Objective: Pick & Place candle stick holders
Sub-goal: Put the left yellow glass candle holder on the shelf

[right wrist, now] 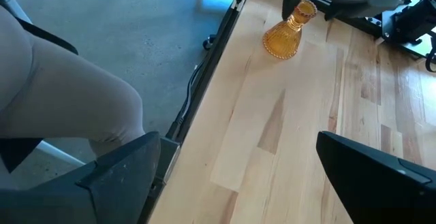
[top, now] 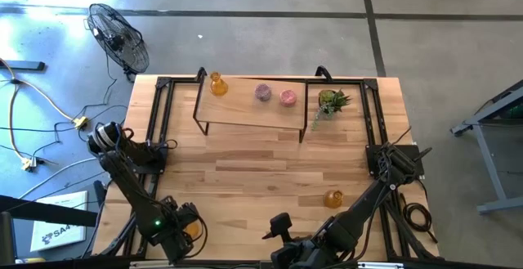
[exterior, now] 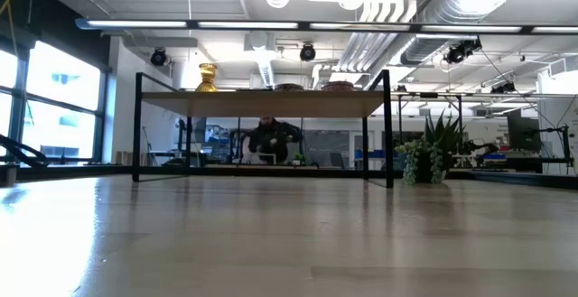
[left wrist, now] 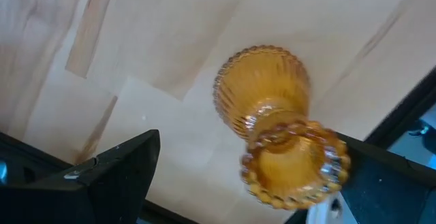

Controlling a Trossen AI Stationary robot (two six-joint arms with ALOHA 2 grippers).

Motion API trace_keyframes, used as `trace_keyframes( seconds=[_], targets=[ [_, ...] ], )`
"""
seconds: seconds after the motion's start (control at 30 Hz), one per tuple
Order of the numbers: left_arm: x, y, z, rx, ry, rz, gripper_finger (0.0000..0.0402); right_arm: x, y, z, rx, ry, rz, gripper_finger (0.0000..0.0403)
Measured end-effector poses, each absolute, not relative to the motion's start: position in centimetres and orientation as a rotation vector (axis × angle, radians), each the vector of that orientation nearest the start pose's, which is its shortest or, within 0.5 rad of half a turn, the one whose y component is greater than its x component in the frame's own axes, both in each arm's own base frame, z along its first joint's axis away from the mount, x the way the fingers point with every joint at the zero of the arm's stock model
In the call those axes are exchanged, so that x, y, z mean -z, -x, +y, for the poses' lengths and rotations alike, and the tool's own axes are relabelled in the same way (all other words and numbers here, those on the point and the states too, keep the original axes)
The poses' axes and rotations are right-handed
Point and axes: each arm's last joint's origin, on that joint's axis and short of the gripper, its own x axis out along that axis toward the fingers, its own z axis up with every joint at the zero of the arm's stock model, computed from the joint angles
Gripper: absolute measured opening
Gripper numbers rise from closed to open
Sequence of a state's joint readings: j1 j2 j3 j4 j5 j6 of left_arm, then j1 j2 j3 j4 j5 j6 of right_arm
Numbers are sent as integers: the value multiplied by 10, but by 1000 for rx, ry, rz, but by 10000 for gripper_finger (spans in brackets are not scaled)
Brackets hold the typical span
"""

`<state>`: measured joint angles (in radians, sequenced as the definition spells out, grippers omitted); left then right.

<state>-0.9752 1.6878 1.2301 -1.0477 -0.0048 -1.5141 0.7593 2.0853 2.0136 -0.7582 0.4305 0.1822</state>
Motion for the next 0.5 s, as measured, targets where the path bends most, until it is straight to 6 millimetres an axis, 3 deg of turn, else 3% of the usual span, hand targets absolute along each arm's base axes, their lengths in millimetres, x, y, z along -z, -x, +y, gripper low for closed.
trace_keyframes(
  seconds=[0.27,0.5],
  targets=[
    [-209,-169,-248,-368,427,1510,391,-306,-343,309,-244,294,711,388],
    [-209,-170,-248,-354,400,1465,300,-306,-343,309,-247,301,710,388]
  ],
)
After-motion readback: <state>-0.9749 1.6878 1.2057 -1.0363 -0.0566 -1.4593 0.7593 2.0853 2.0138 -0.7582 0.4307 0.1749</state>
